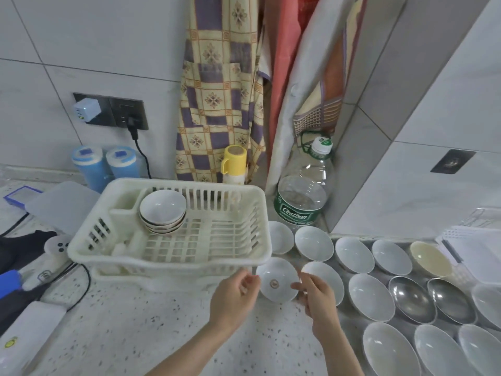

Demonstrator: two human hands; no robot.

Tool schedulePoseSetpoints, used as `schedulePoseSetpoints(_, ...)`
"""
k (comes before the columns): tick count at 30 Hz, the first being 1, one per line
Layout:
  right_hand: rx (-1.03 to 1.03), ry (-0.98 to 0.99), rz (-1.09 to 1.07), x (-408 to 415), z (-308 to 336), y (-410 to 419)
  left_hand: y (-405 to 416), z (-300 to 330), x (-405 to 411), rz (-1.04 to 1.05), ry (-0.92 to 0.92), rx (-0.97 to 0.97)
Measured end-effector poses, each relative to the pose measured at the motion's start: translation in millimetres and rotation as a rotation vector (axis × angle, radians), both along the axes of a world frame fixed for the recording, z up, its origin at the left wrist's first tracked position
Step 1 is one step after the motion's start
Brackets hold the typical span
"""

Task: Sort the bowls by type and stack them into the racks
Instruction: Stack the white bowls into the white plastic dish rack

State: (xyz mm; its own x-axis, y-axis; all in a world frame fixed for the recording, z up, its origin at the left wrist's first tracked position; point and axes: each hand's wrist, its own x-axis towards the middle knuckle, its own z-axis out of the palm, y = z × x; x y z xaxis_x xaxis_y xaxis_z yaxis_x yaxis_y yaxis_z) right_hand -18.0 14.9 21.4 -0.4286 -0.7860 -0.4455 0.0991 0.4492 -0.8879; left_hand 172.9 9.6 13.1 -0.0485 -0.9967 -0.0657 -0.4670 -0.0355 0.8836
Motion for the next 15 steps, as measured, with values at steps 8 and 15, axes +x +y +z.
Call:
schedulePoseSetpoints(8,0.307,-0.21,0.042,-44,-36,18,6,-26,-60,0.197,0.143,0.717)
schedulePoseSetpoints(15,0.276,-0.131,-0.11,-65,-54,22,4,-36,-80,0.357,0.33,0.727)
